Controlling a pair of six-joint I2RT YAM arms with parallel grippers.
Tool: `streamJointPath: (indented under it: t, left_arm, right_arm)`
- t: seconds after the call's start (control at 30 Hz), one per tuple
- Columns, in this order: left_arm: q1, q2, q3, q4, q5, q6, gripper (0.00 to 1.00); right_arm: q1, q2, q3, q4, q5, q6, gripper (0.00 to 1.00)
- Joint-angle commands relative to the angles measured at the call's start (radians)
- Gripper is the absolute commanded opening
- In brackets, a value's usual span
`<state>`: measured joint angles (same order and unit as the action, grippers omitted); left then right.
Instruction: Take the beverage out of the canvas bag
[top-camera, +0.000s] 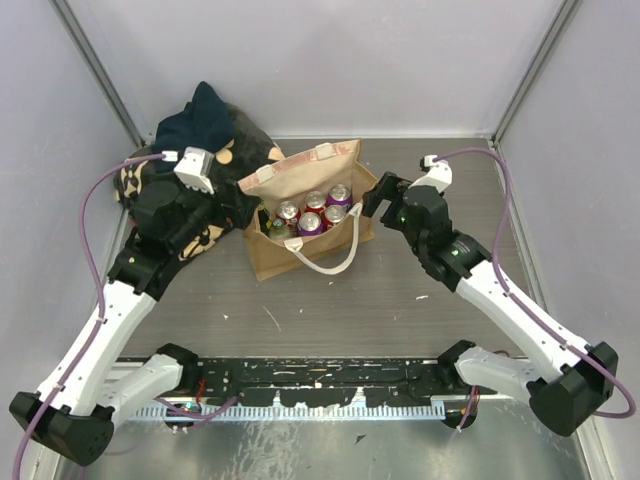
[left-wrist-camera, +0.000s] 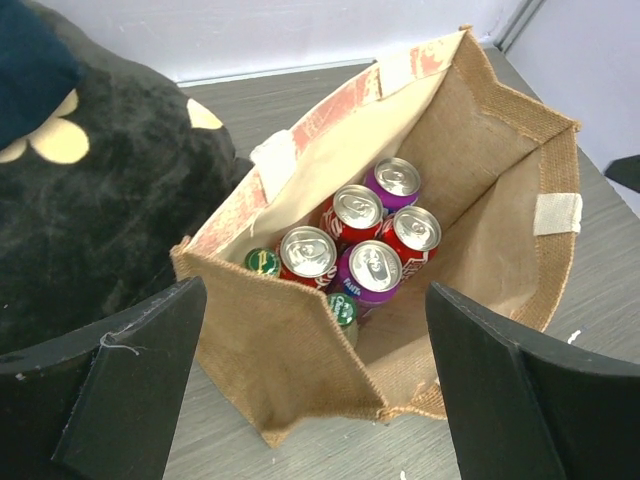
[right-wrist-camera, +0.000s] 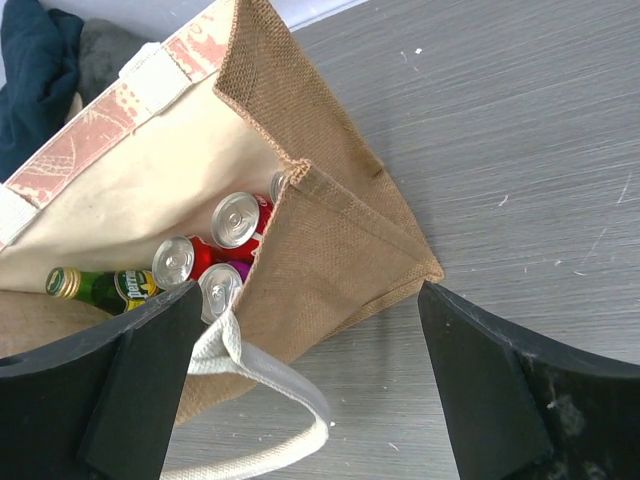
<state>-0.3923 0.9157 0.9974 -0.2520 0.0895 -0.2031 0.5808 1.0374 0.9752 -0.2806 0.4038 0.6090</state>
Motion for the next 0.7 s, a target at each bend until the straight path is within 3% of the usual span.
streamJointPath:
  t: [0.0,0.27,0.33,0.47,0.67]
  left_arm:
    - [-0.036,0.031,0.073,0.034,0.018,0.035,0.98]
    - [-0.095,0.128,0.095,0.080,0.027,0.042,0.98]
    - [-0.116,0.166,0.095,0.097,0.027,0.042,0.98]
    - [-0.171,0.249,0.104,0.132,0.015,0.047,0.98]
    - [-0.247,0.346,0.127,0.184,-0.007,0.042,0.98]
  right_arm:
    - [0.005,0.049,0.060,0.083,-0.024,0.029,0.95]
    - [0.007,0.117,0.057,0.109,-0.014,0.000,0.94]
    - [0.007,0.134,0.052,0.102,-0.029,-0.015,0.90]
    - [0.007,0.153,0.028,0.081,-0.072,-0.035,0.71]
    - [0.011,0.138,-0.054,0.020,-0.099,-0.061,0.22]
